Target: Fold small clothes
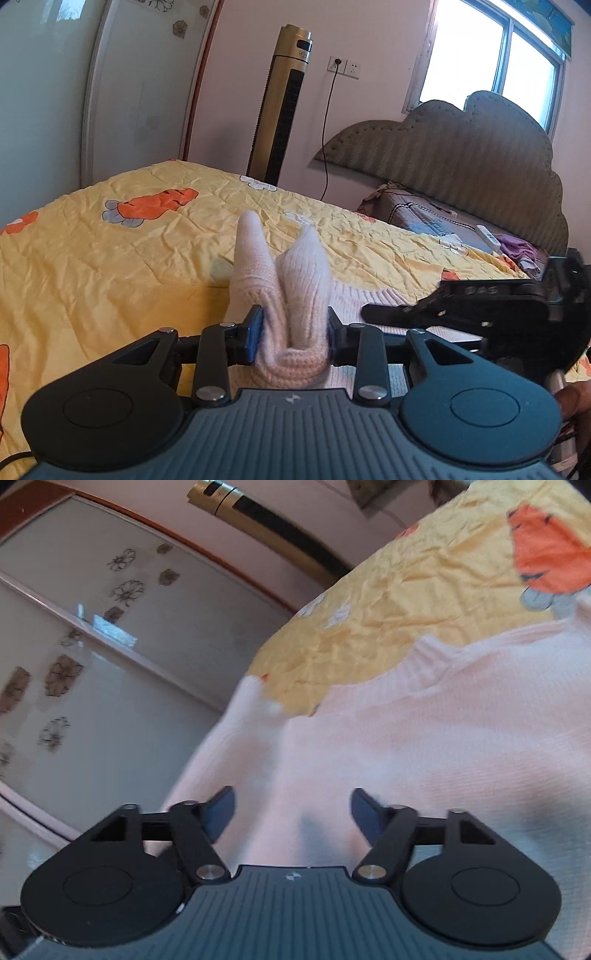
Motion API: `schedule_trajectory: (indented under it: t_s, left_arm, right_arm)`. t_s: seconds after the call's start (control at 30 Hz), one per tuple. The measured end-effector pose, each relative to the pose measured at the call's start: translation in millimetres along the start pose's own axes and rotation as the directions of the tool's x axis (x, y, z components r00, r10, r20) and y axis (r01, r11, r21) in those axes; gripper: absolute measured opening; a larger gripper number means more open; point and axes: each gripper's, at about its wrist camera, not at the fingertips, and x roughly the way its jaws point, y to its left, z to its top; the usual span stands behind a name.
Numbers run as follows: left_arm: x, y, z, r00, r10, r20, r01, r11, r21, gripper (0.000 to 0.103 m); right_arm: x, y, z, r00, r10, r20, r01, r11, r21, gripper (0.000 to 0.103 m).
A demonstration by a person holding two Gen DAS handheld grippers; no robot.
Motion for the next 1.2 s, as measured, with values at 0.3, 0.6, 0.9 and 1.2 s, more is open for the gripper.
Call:
schedule_trajectory:
  t_s: [0.3, 0.6, 0.9, 1.2]
  left_arm:
    - [3, -7, -9, 0.999, 0.013, -0.029, -0.01, 0.996, 0.091, 0.033]
    - [-6, -32, -32, 0.995, -0.089, -0.041, 0.095, 0.973, 0.212, 0.027]
    - [-49, -22, -55, 0.989, -0.143, 0.042, 0.122, 0.938, 0.324, 0.027]
    - [-41, 4, -57, 0.988, 0.034, 0.149, -0.094, 0.904, 0.416, 0.09]
  right_arm:
    - [52, -43, -1, 0.984, 0.119, -0.132, -0.071, 0.944, 0.322, 0.042]
    - [104, 30, 20, 0.964, 0.043, -0.262, -0.023, 0.997, 0.077, 0.1]
    - [171, 83, 16, 0.897, -0.227, -0.379, 0.129, 0.955, -0.267, 0.068]
    - [162, 73, 17, 0.895, -0.198, -0.4, 0.114, 0.968, -0.226, 0.091]
